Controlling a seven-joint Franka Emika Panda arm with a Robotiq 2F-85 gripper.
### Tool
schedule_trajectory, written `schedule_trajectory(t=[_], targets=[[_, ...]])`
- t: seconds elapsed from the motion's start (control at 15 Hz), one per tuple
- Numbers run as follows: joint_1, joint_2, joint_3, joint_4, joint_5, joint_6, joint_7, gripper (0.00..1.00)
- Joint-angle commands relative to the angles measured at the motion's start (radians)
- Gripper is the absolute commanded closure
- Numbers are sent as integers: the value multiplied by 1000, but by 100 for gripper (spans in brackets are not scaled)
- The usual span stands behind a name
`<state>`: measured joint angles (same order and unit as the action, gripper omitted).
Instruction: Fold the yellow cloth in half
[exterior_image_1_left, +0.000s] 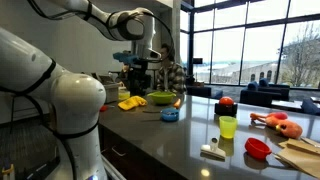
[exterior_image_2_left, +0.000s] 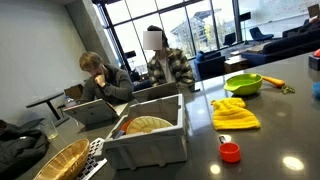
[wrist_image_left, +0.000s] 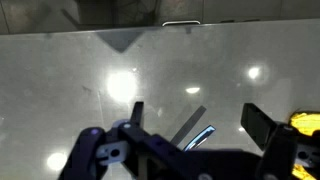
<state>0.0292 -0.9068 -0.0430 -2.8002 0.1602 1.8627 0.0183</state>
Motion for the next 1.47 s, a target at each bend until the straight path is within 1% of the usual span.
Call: schedule_trajectory(t=[0.0,1.27,1.33,1.4], targets=[[-10,1,8,0,6,-3,-7,0],[-10,10,8,-2,6,-3,-7,0],[-5,9,11,0,12,-7,-4,0],[12,4,29,3,21,-9,2,0]])
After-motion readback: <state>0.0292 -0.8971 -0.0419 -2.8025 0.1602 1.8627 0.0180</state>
